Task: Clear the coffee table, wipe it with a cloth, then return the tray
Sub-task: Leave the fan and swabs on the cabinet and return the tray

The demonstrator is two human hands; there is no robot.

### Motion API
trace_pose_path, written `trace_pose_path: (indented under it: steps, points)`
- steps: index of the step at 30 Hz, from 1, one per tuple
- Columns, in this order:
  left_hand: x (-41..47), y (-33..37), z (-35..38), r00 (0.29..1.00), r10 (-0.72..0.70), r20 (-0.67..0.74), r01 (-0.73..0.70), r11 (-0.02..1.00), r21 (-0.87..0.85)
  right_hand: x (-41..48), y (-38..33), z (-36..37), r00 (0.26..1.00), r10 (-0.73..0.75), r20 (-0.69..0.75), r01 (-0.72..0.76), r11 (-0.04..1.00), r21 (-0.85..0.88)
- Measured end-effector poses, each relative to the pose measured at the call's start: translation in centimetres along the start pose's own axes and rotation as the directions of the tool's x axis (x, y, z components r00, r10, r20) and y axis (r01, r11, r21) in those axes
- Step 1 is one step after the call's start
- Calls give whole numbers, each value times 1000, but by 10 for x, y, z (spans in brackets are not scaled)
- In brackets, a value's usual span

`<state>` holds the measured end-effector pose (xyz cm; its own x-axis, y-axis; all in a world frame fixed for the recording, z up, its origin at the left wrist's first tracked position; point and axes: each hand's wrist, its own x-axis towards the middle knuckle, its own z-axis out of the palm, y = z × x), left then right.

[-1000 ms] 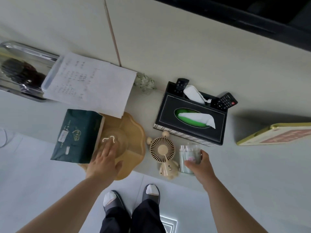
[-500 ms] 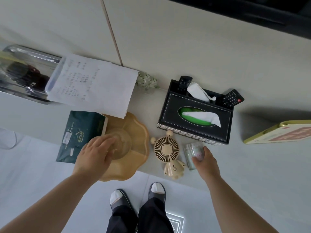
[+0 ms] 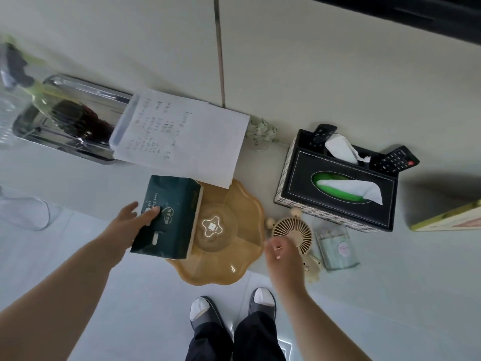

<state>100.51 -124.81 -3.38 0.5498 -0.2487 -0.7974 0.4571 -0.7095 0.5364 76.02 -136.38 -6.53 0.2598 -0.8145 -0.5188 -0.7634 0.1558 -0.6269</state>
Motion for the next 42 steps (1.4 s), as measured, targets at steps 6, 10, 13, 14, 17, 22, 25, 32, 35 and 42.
trace_pose_path:
  steps: [6,10,13,14,17,22,25,32,35,42]
  points:
    - [23,0,-12,954,-4,301,-4,1000,27,12,-13,35,891,313,329,-431,814,391]
    - [30,-8,-7,919,-46,392,77,995,-65,21,-18,43,910,300,287,-400,817,416]
    - [31,-21,0,904,-59,422,131,981,-143,17,-17,47,923,290,251,-375,820,432]
    - [31,-26,1,903,-56,425,137,977,-163,16,-16,48,926,288,243,-369,827,425]
    - [30,-38,-3,896,-45,442,148,969,-200,13,-11,53,914,320,248,-395,840,371]
    - [24,-52,-13,896,-47,442,155,965,-213,3,-5,57,912,334,238,-397,864,310]
    - [14,-59,-15,910,-46,413,152,962,-228,-1,-5,53,920,309,241,-372,881,291]
    - [-31,-63,-37,949,25,315,93,931,-353,-12,-28,26,932,180,315,-269,925,267]
    - [-62,-67,-48,973,37,229,78,878,-473,-11,-54,10,921,98,378,-189,959,212]
    - [-145,-102,-65,999,38,0,-25,676,-736,-36,-120,2,809,-120,575,92,993,78]
